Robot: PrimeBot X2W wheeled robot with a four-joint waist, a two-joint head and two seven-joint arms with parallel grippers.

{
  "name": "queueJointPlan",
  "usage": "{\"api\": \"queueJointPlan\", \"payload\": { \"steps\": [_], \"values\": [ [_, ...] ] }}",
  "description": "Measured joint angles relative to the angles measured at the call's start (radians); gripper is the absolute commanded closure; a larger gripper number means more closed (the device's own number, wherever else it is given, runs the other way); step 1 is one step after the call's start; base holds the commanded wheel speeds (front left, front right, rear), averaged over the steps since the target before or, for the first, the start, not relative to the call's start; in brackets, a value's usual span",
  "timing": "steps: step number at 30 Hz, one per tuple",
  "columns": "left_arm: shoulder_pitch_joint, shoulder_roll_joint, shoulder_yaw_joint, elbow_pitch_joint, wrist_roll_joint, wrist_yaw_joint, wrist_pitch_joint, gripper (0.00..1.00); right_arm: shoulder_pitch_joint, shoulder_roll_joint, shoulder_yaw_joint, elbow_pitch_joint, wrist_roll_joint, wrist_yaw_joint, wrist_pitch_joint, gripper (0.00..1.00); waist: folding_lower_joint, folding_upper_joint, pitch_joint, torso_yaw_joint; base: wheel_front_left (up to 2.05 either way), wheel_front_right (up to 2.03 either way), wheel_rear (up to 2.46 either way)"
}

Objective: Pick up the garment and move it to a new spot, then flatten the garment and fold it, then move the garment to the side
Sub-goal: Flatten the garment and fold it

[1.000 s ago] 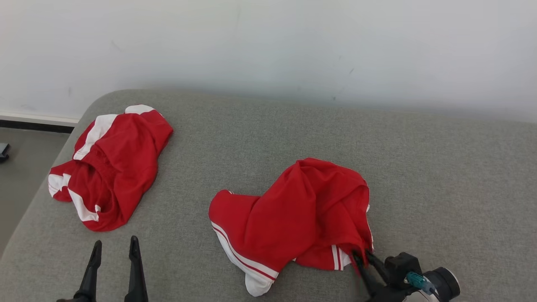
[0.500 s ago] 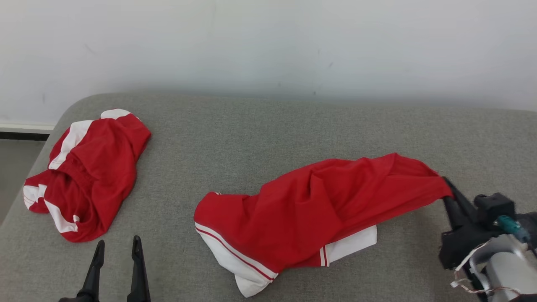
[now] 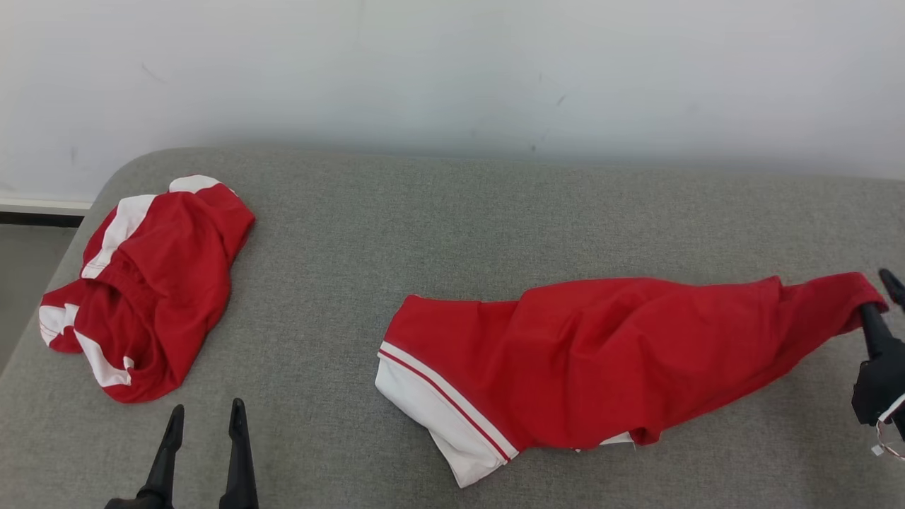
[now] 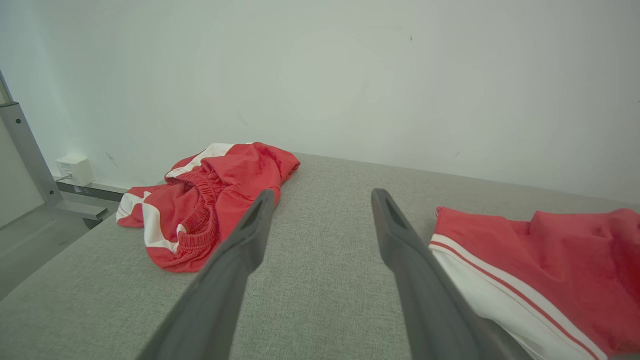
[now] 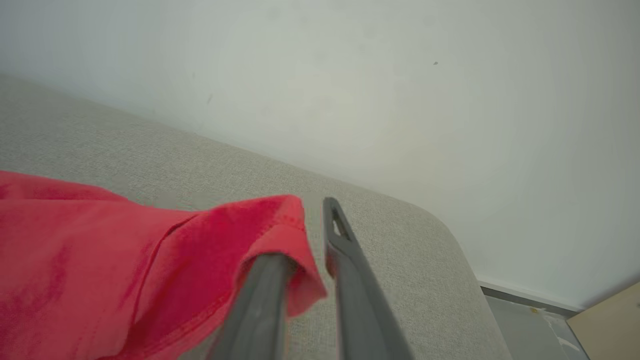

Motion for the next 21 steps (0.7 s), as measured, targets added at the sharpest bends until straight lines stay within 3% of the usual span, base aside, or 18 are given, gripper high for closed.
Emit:
{"api": "queueJointPlan", "payload": {
  "steps": [11,21],
  "values": [
    [0.009,-0.001,0.007,0.009,0.003,0.000,0.000,0.00,-0.007,0.019,0.007,-0.022,0.035,0.000,-0.031,0.00,0.0000,0.0000,-0.035,-0.023,0.00,0.00,0.00],
    [0.026,-0.001,0.006,-0.003,-0.001,0.006,0.000,0.00,0.158,0.031,-0.044,-0.109,0.043,0.000,-0.031,0.00,-0.0001,0.0000,-0.048,-0.080,0.00,0.00,0.00]
  ]
}}
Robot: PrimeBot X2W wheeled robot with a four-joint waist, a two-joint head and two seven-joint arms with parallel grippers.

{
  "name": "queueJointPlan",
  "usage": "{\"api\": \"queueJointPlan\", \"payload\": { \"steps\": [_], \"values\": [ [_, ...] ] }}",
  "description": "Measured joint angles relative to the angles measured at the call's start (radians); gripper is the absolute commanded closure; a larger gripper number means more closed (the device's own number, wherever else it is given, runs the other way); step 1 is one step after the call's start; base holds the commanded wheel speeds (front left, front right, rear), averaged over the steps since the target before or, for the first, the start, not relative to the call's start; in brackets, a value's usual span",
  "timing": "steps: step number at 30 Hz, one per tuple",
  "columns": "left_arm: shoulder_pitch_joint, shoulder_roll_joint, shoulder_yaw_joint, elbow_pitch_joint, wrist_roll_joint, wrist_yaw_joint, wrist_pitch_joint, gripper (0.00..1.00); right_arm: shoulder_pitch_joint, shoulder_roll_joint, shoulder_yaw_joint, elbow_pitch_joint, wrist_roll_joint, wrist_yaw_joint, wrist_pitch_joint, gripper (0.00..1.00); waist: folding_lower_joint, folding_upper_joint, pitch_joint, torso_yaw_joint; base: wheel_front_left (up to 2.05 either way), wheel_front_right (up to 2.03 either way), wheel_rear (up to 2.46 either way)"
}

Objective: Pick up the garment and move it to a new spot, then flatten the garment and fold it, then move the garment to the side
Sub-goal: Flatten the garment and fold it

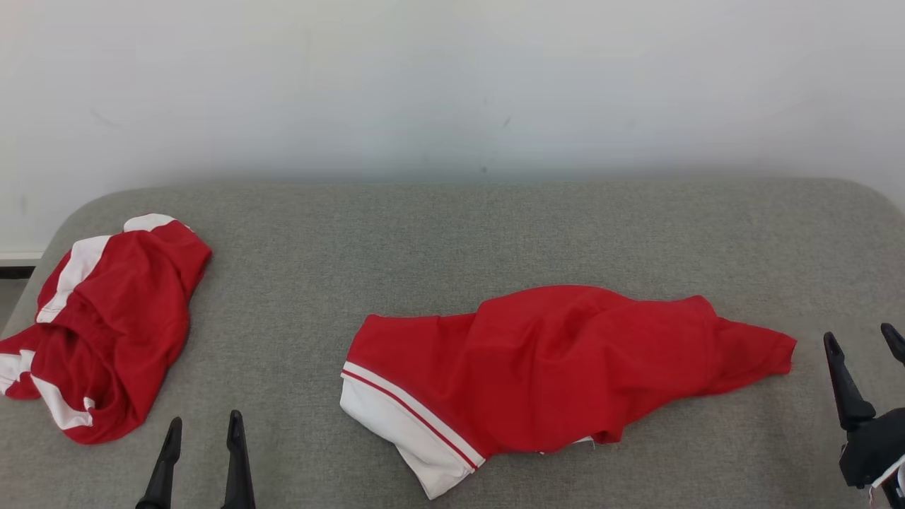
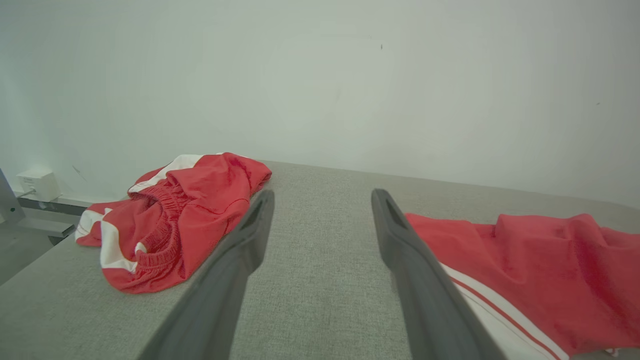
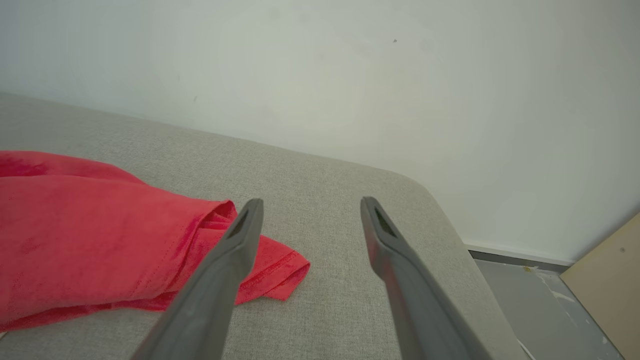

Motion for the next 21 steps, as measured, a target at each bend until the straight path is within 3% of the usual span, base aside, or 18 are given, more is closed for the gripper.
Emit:
{"api": "queueJointPlan", "payload": {
  "steps": [9,21],
  "values": [
    [-0.003,0.000,0.005,-0.007,0.000,0.002,0.000,0.00,0.124,0.087,-0.113,-0.176,-0.002,0.000,-0.010,0.00,0.0000,0.0000,0.003,-0.029,0.00,0.00,0.00],
    [-0.010,0.000,0.021,-0.014,0.023,-0.012,0.000,0.00,0.295,0.301,-0.215,-0.482,-0.056,0.000,-0.015,0.00,0.0000,-0.0001,-0.018,0.001,0.00,0.00,0.00]
  ]
}}
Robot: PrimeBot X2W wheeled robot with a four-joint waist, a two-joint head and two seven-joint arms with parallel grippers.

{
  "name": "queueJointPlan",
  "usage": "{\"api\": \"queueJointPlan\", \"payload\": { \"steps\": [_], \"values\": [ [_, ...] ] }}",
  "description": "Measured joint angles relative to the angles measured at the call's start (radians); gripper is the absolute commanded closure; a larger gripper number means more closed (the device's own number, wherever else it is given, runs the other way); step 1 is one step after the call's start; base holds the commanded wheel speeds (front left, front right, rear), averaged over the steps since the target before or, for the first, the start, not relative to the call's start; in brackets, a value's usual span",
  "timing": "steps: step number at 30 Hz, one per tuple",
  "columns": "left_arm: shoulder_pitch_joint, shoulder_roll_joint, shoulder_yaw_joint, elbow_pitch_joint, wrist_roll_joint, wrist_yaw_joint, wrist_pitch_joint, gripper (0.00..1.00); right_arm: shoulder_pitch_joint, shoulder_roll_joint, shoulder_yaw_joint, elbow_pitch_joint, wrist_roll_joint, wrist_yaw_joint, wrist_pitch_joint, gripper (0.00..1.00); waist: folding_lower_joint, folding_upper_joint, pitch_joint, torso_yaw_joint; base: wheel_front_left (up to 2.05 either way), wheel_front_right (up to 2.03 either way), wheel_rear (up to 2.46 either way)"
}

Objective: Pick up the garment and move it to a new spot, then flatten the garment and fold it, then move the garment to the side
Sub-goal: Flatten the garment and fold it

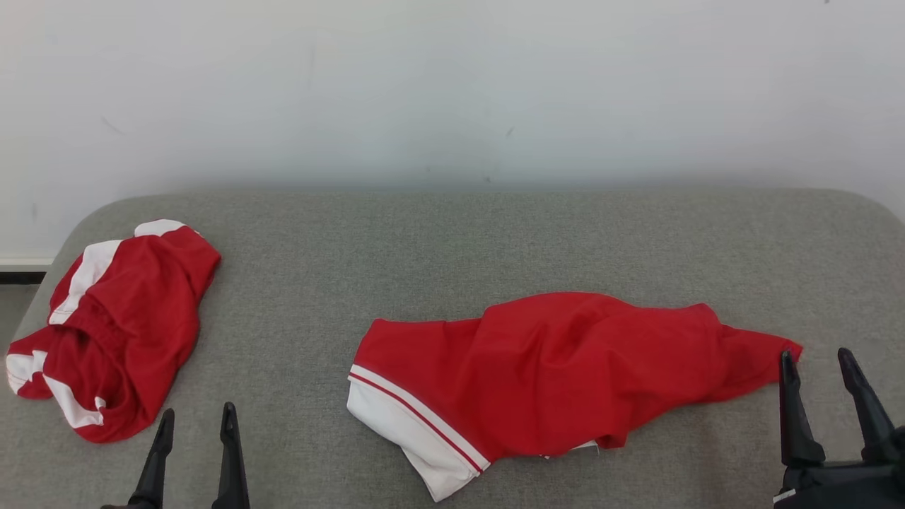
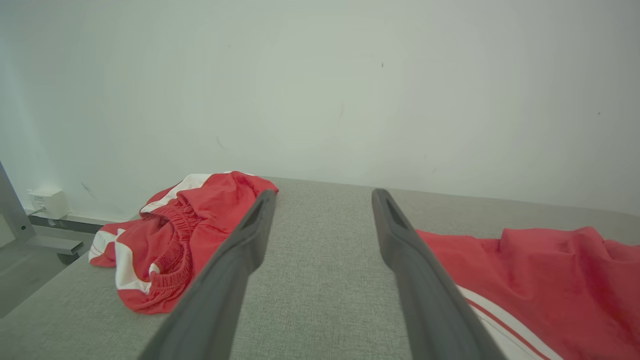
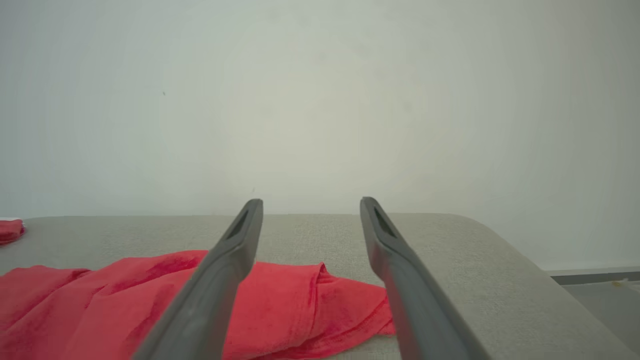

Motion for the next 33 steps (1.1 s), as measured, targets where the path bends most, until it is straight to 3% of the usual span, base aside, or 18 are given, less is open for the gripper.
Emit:
{"api": "queueJointPlan", "payload": {
  "steps": [8,15,33],
  "values": [
    [0.001,0.000,0.006,0.004,0.002,-0.003,0.000,0.00,0.070,0.082,-0.009,-0.038,-0.015,0.000,0.000,0.00,0.0000,0.0000,-0.002,0.026,0.00,0.00,0.00],
    [-0.013,0.006,0.006,0.013,0.014,-0.011,0.000,0.00,0.064,0.086,0.011,-0.032,-0.015,0.000,0.000,0.00,0.0000,0.0000,0.006,0.019,0.00,0.00,0.00],
    [-0.414,0.119,-0.187,0.330,-0.031,-0.026,0.038,0.00,-0.017,0.081,0.055,0.012,-0.006,0.000,-0.002,0.00,0.0002,0.0001,0.120,-0.068,0.00,0.00,0.00]
  ]
}}
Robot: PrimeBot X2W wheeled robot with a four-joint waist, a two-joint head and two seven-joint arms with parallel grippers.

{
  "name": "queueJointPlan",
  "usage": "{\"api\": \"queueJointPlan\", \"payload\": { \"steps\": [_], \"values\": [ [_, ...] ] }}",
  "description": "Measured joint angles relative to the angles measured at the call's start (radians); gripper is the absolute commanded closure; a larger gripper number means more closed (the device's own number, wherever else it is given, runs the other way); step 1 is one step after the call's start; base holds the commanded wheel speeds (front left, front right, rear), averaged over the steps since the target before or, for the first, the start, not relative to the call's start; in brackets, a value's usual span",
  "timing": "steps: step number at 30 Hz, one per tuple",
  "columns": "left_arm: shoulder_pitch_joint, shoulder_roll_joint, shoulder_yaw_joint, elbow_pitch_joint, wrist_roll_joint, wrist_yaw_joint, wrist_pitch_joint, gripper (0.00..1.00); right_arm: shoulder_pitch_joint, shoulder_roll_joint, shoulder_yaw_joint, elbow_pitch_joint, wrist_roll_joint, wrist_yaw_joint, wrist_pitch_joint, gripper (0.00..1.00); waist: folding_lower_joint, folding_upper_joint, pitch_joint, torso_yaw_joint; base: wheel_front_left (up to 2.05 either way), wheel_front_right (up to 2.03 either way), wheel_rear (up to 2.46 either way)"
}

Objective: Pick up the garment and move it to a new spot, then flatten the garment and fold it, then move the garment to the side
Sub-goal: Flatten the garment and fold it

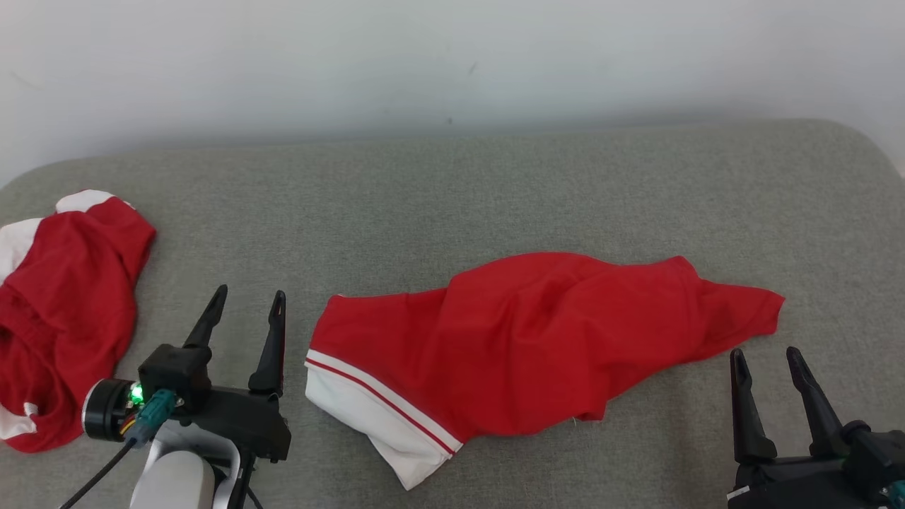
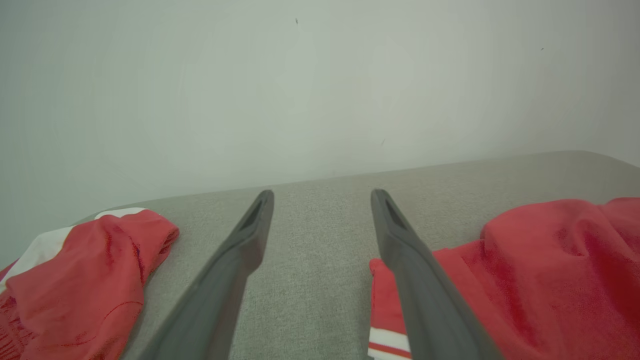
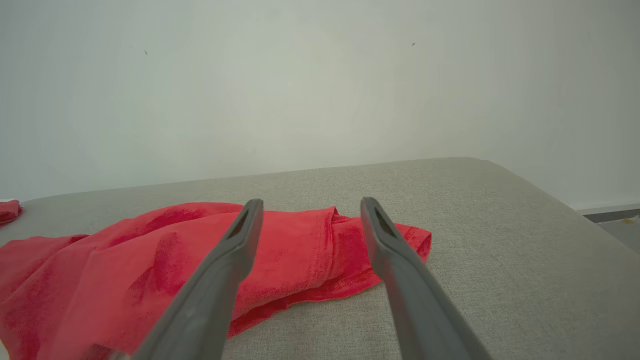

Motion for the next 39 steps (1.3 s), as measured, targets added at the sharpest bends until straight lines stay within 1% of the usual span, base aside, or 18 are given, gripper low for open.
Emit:
{"api": "queueJointPlan", "payload": {
  "steps": [10,18,19,20,21,23,27,29,32,36,39],
  "values": [
    [-0.048,0.030,-0.102,0.195,-0.094,0.000,0.040,0.00,-0.020,-0.002,-0.004,0.010,0.001,0.000,0.000,0.00,0.0000,0.0000,0.060,-0.054,0.00,0.00,0.00],
    [-0.056,0.043,-0.182,0.309,-0.173,-0.002,0.083,0.00,-0.030,-0.005,-0.007,0.015,0.001,0.000,0.000,0.00,0.0000,0.0000,0.078,-0.063,0.00,0.00,0.00],
    [-0.057,0.041,-0.194,0.315,-0.191,-0.002,0.093,0.54,-0.030,-0.004,-0.007,0.015,0.001,0.000,0.000,0.00,0.0000,0.0000,0.077,-0.062,0.00,0.00,0.00],
    [-0.057,0.041,-0.210,0.320,-0.213,-0.001,0.103,0.87,-0.030,-0.004,-0.008,0.016,0.001,0.000,0.000,0.00,0.0000,0.0000,0.076,-0.061,0.00,0.00,0.00],
    [-0.057,0.040,-0.227,0.323,-0.231,-0.001,0.105,1.00,-0.030,-0.004,-0.009,0.016,0.001,0.000,0.000,0.00,-0.0001,0.0000,0.075,-0.060,0.00,0.00,0.00],
    [-0.058,0.042,-0.263,0.328,-0.251,-0.002,0.114,1.00,-0.028,-0.004,-0.012,0.018,0.000,0.000,0.000,0.00,0.0000,0.0000,0.070,-0.057,0.00,0.00,0.00],
    [-0.062,0.049,-0.306,0.322,-0.291,-0.002,0.097,1.00,-0.018,-0.005,-0.018,0.020,0.000,0.000,0.000,0.00,0.0000,0.0000,0.058,-0.041,0.00,0.00,0.00],
    [-0.068,0.060,-0.317,0.313,-0.296,-0.002,0.081,1.00,-0.014,-0.004,-0.017,0.019,-0.001,0.000,0.000,0.00,0.0000,0.0000,0.049,-0.030,0.00,0.00,0.00],
    [-0.080,0.076,-0.308,0.277,-0.297,-0.001,0.057,1.00,-0.003,-0.003,-0.017,0.020,-0.001,0.000,0.000,0.00,-0.0001,0.0000,0.030,-0.011,0.00,0.00,0.00],
    [-0.076,0.097,-0.285,0.175,-0.308,0.027,0.053,1.00,0.013,-0.001,-0.019,0.025,-0.001,0.000,0.000,0.00,0.0000,0.0000,0.002,0.021,0.00,0.00,0.00],
    [-0.028,0.127,-0.275,0.062,-0.310,0.061,0.090,1.00,0.028,0.002,-0.021,0.028,0.000,0.000,0.000,0.00,-0.0001,-0.0001,-0.018,0.050,0.00,0.00,0.00]
  ]
}}
